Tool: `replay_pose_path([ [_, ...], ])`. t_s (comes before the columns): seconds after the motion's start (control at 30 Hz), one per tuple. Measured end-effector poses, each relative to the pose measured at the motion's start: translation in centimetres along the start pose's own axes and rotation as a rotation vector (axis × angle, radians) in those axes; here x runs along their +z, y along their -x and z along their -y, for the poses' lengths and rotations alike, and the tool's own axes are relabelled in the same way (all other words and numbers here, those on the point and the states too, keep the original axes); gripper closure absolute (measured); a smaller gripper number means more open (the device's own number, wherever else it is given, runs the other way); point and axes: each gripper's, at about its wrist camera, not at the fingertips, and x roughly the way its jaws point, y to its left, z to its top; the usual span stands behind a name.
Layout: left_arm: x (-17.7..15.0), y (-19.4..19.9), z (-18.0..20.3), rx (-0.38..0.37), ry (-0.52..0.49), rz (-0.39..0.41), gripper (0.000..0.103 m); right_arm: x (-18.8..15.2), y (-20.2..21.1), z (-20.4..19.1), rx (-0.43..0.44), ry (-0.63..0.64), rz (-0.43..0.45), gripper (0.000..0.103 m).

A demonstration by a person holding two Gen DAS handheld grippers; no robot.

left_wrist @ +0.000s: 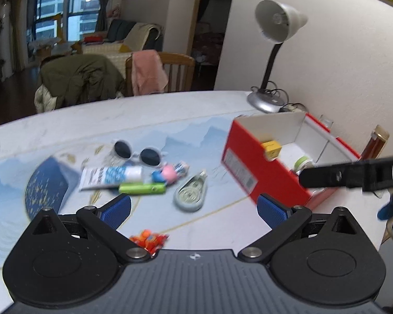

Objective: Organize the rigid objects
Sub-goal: 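Withdraw both grippers from the box back toward the mat, then grasp the red toy figure with the left gripper while the right grasps the tape dispenser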

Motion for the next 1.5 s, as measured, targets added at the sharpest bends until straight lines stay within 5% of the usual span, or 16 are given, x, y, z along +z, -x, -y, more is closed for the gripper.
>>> replay_pose_path([
  [0.17,-2.1,-0.3,-2.2,0.056,0.003,0.024,0.000,0.3,-2.4,-2.1,-0.011,0.021,-0.031,0.001],
  [0.57,-5.4,-4.9,-5.4,0.065,0.049,-0.076,0.000,1.0,-10.5,-6.1,-0.055,0.106,-0.145,0.007],
  [1.03,-6.3,-8.8,-5.0,0.081,0.041,-0.102,0.000,1.3,-19.3,-4.7,-0.187,0.072,-0.275,0.013],
  [1.5,-6.6,-10.4,-3.8,0.144,0.012,-0.117,0.004,1.4,-22.2,-4.9,-0.260,0.062,-0.278,0.020],
])
